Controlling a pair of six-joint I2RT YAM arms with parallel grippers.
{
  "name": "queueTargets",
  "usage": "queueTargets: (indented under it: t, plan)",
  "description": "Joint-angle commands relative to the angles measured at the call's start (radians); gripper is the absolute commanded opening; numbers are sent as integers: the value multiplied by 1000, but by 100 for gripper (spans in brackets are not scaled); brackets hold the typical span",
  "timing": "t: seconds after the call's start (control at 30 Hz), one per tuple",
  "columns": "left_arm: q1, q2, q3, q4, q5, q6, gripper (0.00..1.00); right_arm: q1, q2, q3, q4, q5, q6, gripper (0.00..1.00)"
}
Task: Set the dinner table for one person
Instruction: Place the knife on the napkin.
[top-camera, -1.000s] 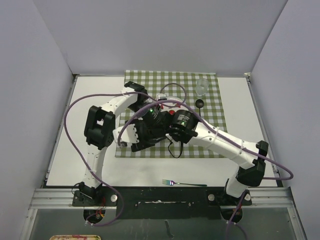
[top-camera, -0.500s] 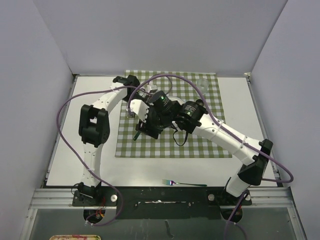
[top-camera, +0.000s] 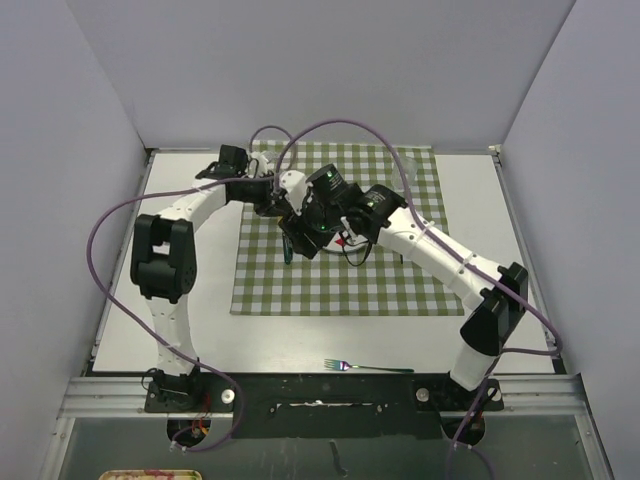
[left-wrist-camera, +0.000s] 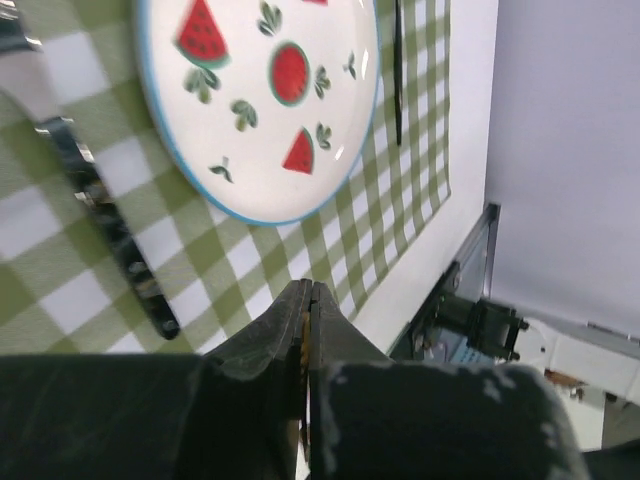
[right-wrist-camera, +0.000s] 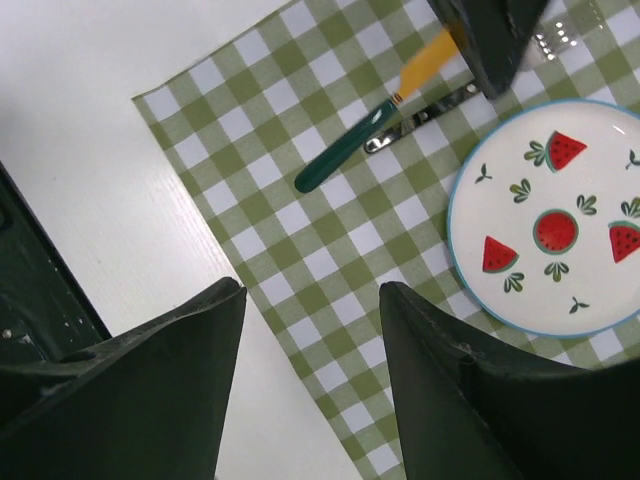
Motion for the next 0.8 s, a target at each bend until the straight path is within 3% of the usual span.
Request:
queueTargets:
  t: [0.0, 0.17, 0.3, 0.47, 0.77]
  plan:
    - [82, -159, -100, 354, -46, -223, 0, -45, -2, 28, 83, -2, 103, 57]
    - [113, -233, -232, 546, -149, -359, 0, -71, 31, 34, 97, -16, 135, 58]
    - [107, -238, -243, 650, -189, -416, 0, -72, 66, 55, 100, -66, 147, 57]
    - [67, -244, -202, 660, -208, -415, 0, -68, 110, 67, 104, -58, 117, 54]
    - [42, -277, -217, 649, -216, -407, 0, -59, 180, 104, 125, 106, 28, 54]
